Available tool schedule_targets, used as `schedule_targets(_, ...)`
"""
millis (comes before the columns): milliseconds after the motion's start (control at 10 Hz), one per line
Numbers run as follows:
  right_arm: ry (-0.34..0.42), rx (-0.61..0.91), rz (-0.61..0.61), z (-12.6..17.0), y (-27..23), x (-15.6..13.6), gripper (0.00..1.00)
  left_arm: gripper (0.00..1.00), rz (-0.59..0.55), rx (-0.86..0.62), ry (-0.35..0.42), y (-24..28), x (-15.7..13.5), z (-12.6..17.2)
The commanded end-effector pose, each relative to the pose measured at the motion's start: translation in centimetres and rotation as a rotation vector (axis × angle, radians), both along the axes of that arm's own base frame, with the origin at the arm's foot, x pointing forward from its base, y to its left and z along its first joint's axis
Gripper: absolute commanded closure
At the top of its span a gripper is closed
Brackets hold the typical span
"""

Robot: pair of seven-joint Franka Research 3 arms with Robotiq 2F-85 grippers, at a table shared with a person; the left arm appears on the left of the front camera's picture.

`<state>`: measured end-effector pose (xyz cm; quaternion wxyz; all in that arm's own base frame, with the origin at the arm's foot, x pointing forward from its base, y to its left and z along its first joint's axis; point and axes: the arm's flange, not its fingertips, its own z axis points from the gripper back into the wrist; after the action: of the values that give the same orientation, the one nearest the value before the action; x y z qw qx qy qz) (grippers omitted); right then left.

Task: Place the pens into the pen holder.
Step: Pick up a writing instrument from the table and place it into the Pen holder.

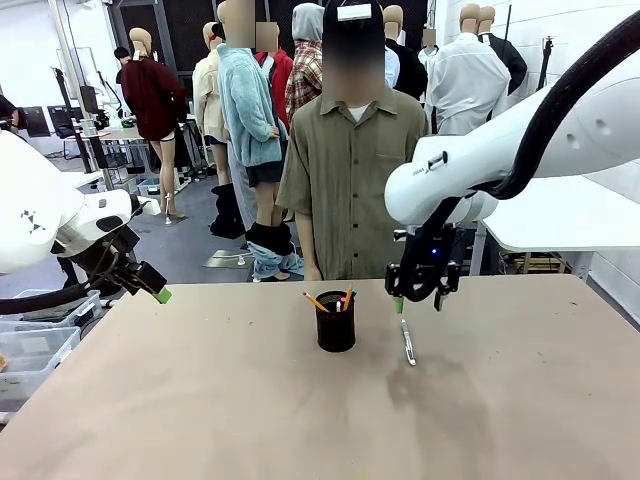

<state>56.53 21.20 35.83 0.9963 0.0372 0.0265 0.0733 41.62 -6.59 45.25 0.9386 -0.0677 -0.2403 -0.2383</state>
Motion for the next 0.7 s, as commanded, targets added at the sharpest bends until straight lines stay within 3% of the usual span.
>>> schedule_targets(0,-0.028,-0.037,-0.038,-1.0,1.0,0.5,0.11,0.12,0.019,0.01,-0.009,-0.2,0.0,-0.2)
schedule_targets(600,-0.032,-0.055,-0.077,-4.6,1.4,-0.1,0.11,0.12,0.019,0.01,-0.009,-0.2,0.0,-0.2)
